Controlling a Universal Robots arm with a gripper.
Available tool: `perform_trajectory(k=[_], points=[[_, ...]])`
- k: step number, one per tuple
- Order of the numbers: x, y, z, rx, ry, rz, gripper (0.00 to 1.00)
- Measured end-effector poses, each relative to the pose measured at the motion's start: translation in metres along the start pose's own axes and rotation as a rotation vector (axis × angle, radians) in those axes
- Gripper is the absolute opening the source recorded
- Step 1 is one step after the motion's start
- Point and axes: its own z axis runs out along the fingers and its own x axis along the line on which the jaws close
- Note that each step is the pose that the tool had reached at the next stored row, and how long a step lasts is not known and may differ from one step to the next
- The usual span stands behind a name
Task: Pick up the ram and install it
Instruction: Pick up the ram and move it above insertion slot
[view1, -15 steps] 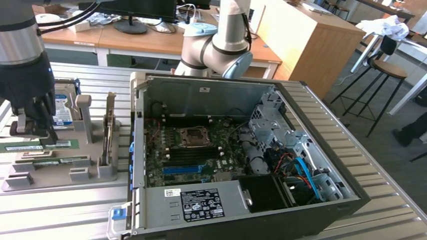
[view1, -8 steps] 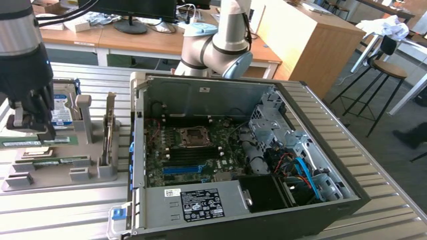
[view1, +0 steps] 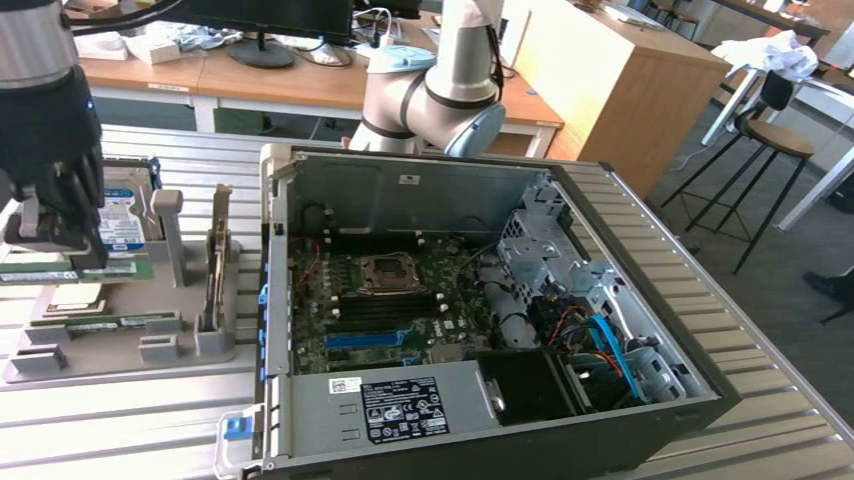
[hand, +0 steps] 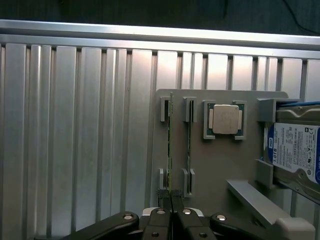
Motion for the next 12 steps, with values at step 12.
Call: perform_trajectory(k=[12], points=[[0.0,-0.0011,-0.0274,-0.0001,0.0001,0.0,0.11]])
